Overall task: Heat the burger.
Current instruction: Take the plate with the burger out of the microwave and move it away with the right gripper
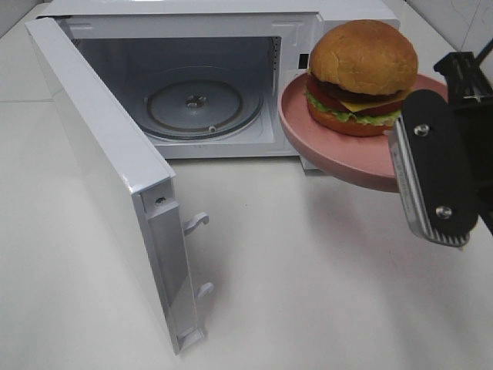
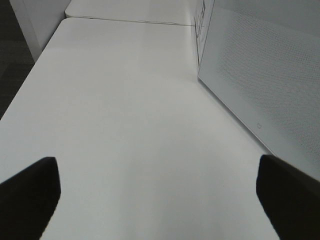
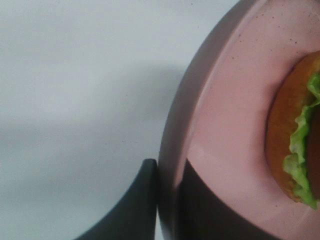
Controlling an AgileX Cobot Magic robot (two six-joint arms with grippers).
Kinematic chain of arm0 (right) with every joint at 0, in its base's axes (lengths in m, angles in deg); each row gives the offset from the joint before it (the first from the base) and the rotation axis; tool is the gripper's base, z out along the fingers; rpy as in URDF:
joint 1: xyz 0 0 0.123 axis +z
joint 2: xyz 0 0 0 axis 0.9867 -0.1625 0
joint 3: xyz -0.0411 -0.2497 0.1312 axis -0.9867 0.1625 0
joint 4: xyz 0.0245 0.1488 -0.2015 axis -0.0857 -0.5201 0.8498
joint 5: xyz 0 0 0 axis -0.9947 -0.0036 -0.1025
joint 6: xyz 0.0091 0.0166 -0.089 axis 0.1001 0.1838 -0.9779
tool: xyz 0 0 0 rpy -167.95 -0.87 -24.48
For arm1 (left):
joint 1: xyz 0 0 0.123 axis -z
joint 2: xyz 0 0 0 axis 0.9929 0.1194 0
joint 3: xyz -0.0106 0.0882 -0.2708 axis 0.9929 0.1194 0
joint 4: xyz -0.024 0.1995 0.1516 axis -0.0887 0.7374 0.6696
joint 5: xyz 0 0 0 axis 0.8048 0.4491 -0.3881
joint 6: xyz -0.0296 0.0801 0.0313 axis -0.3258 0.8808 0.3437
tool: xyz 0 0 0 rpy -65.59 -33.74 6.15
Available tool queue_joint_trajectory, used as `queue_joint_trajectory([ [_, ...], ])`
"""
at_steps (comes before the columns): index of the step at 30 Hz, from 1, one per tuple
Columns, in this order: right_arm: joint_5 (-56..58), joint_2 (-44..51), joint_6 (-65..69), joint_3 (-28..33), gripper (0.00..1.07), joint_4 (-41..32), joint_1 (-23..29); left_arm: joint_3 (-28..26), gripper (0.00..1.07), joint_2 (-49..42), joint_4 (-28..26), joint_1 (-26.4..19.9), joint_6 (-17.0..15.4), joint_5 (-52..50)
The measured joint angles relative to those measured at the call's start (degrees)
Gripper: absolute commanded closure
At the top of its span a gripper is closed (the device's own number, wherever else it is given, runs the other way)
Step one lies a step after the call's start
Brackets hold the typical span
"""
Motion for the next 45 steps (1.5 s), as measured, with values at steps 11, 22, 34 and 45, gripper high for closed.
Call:
queue_joint_trajectory([
  [11,6.5,5.2,13.9,3.0,1.04,8.9,0.0,0.0,0.06,0.0,0.0,0.0,0.0,0.0],
  [22,8.9,5.5,37.5,8.4,1.04,18.3,-2.1,0.0,0.06,0.0,0.0,0.0,0.0,0.0],
  [34,11.2,1.9,58.3,11.0,1.04,26.3,-6.2,0.0,0.06,0.0,0.0,0.0,0.0,0.0],
  [45,11.6,-5.7,74.0,11.2,1.04,31.4,-9.2,0.0,0.06,0.0,0.0,0.0,0.0,0.0],
])
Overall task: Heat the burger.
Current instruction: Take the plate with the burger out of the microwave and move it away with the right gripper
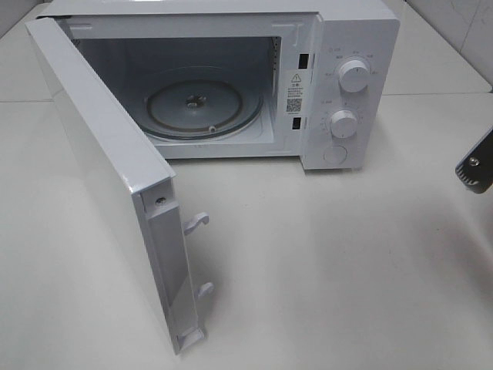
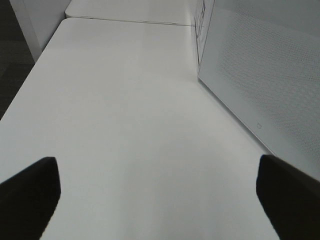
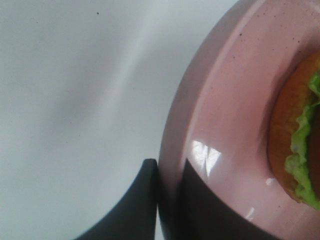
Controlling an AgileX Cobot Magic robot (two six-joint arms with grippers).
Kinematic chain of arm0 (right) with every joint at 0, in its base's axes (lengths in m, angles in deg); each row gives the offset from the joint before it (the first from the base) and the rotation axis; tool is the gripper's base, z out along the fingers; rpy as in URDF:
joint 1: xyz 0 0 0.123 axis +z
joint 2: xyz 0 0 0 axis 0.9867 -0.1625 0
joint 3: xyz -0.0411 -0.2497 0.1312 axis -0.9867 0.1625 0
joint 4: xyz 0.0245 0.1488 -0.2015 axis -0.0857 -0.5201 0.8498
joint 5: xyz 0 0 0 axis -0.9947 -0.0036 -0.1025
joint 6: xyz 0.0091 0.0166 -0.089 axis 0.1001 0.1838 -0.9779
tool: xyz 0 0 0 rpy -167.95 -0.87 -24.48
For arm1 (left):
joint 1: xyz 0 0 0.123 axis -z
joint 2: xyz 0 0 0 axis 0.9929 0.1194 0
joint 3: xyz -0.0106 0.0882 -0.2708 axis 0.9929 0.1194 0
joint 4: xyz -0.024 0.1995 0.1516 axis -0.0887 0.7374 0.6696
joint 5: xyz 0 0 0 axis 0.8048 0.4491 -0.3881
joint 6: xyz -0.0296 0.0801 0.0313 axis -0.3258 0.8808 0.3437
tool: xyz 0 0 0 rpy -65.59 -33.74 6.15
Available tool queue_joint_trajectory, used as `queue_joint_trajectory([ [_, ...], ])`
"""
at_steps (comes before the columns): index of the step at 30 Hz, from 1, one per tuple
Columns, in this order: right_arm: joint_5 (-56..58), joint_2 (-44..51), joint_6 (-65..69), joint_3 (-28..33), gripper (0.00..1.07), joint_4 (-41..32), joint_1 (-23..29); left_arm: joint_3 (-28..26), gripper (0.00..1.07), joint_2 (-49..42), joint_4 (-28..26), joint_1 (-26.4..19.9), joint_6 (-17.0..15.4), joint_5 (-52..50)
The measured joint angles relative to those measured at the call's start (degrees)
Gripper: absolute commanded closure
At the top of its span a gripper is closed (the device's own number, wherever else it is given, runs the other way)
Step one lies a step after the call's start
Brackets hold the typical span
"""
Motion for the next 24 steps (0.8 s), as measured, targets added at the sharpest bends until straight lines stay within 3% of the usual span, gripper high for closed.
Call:
queue_joint_trajectory([
  [11,-1.5,-6.4,4.9,0.1,1.04,0.3,-10.3,0.0,0.06,0.0,0.0,0.0,0.0,0.0],
  [24,-6.1,-11.7,9.8,0.1,1.03,3.7,-17.1,0.0,0.06,0.0,0.0,0.0,0.0,0.0],
])
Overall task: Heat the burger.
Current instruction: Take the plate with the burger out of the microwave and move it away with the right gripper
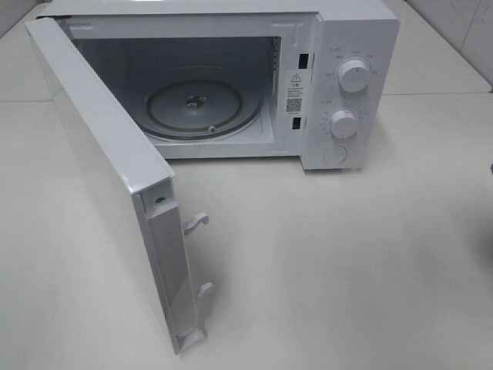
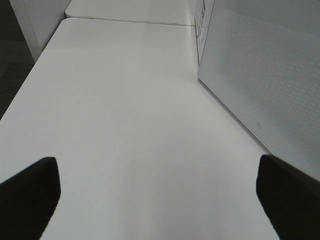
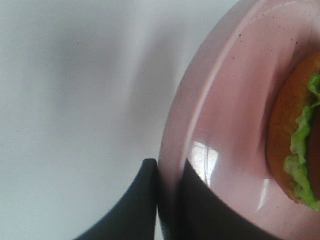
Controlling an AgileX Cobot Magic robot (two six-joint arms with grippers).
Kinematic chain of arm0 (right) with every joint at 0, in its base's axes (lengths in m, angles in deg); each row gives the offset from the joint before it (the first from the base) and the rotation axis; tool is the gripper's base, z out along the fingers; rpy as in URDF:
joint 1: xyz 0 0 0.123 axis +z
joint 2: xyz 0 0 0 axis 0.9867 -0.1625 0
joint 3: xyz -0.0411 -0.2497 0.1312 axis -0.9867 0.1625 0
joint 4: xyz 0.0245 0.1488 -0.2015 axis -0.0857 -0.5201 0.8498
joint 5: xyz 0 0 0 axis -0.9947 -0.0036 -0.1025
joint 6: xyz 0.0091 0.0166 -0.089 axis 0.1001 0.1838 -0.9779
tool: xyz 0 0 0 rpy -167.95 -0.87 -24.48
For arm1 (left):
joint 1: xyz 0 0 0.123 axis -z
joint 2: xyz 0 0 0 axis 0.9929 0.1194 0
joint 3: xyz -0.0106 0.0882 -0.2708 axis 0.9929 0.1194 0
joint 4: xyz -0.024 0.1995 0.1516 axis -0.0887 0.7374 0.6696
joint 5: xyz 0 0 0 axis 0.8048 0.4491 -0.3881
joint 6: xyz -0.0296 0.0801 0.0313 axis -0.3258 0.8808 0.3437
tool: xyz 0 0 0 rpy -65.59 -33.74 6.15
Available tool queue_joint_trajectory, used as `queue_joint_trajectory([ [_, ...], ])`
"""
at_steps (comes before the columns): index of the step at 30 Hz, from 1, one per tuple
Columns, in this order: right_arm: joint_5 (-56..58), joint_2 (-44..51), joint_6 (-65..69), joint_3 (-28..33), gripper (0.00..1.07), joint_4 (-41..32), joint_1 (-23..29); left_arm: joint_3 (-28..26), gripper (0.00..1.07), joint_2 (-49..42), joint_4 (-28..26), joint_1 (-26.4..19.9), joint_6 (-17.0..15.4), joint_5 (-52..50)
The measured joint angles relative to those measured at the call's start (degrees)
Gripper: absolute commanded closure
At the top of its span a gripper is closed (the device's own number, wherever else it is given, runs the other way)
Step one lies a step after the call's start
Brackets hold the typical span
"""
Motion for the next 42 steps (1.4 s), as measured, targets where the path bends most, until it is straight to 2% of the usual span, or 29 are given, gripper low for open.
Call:
queue_joint_trajectory([
  [15,-5.5,-13.2,13.3,-0.1,1.02,4.6,-1.1,0.0,0.06,0.0,0.0,0.0,0.0,0.0],
  [29,-11.5,-19.1,18.0,-0.1,0.99,5.3,-1.1,0.0,0.06,0.0,0.0,0.0,0.0,0.0],
  [37,-11.4,-19.2,19.1,-0.1,0.87,5.2,-1.1,0.0,0.06,0.0,0.0,0.0,0.0,0.0],
  [39,-11.3,-19.2,19.1,-0.1,0.77,4.1,-1.1,0.0,0.06,0.0,0.0,0.0,0.0,0.0],
  [40,-11.3,-19.2,19.1,-0.1,0.77,4.1,-1.1,0.0,0.06,0.0,0.0,0.0,0.0,0.0],
  [42,-11.5,-19.2,19.1,-0.1,0.64,3.4,-1.1,0.0,0.06,0.0,0.0,0.0,0.0,0.0],
])
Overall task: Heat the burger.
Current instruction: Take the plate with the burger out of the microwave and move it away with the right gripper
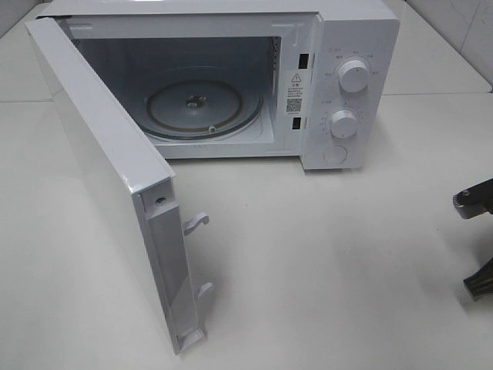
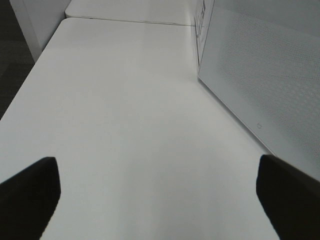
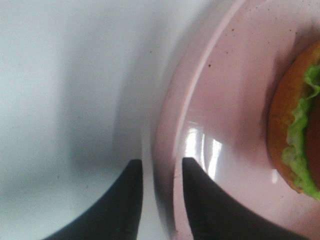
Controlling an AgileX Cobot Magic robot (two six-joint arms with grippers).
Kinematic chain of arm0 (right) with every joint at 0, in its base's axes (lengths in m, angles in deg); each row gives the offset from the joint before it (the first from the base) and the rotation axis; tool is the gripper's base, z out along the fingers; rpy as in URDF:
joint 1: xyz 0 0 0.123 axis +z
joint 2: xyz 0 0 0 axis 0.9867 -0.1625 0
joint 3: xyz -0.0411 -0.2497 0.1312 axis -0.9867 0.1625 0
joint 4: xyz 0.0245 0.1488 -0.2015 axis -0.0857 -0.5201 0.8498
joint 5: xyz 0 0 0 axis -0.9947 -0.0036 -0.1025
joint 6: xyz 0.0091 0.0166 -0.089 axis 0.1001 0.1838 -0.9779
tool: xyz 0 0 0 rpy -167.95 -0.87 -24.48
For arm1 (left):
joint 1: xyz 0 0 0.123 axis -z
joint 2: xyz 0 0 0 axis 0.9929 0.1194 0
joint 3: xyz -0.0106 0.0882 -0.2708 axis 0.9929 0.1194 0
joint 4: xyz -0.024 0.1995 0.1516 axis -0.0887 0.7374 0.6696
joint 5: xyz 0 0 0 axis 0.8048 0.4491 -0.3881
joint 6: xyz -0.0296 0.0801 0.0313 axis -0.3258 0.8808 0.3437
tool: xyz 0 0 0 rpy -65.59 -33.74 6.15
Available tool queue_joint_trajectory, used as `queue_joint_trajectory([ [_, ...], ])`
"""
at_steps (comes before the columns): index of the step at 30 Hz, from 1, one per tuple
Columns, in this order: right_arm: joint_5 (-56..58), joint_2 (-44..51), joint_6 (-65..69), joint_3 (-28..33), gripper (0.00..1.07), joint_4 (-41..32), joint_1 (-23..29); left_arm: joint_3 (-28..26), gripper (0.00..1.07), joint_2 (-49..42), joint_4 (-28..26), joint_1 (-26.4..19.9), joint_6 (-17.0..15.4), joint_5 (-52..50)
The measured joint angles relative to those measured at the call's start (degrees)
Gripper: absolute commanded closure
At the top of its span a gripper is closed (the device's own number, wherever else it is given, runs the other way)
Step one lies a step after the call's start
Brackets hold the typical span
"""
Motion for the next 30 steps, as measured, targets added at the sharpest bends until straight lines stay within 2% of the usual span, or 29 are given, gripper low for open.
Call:
queue_joint_trajectory([
  [1,0.0,0.0,0.0,0.0,0.64,0.0,0.0,0.0,0.06,0.0,0.0,0.0,0.0,0.0],
  [2,0.0,0.0,0.0,0.0,0.56,-0.4,0.0,0.0,0.06,0.0,0.0,0.0,0.0,0.0],
  [3,0.0,0.0,0.0,0.0,0.56,-0.4,0.0,0.0,0.06,0.0,0.0,0.0,0.0,0.0],
  [5,0.0,0.1,0.0,-0.1,0.41,-2.1,0.0,0.0,0.06,0.0,0.0,0.0,0.0,0.0],
  [8,0.1,0.2,0.0,-0.2,0.38,-2.6,0.0,0.0,0.06,0.0,0.0,0.0,0.0,0.0],
  [10,0.0,2.2,0.0,-1.1,0.31,-5.2,0.0,0.0,0.06,0.0,0.0,0.0,0.0,0.0],
  [13,0.0,2.9,0.0,-1.3,0.3,-5.6,0.0,0.0,0.06,0.0,0.0,0.0,0.0,0.0],
  [21,1.8,10.1,-3.1,-1.9,0.31,-13.9,0.0,0.0,0.06,0.0,0.0,0.0,0.0,0.0],
  [23,3.8,16.5,-13.2,-1.9,0.31,-23.8,0.0,0.0,0.06,0.0,0.0,0.0,0.0,0.0],
  [25,4.6,17.9,-15.5,-1.9,0.31,-26.2,0.0,0.0,0.06,0.0,0.0,0.0,0.0,0.0],
  [26,6.2,21.5,-20.5,-1.9,0.31,-32.3,0.0,0.0,0.06,0.0,0.0,0.0,0.0,0.0],
  [27,6.2,21.5,-20.5,-1.9,0.31,-32.3,0.0,0.0,0.06,0.0,0.0,0.0,0.0,0.0],
  [28,8.1,24.9,-24.9,-1.9,0.31,-37.6,0.0,0.0,0.06,0.0,0.0,0.0,0.0,0.0],
  [30,8.8,26.2,-26.4,-1.9,0.31,-39.4,0.0,0.0,0.06,0.0,0.0,0.0,0.0,0.0],
])
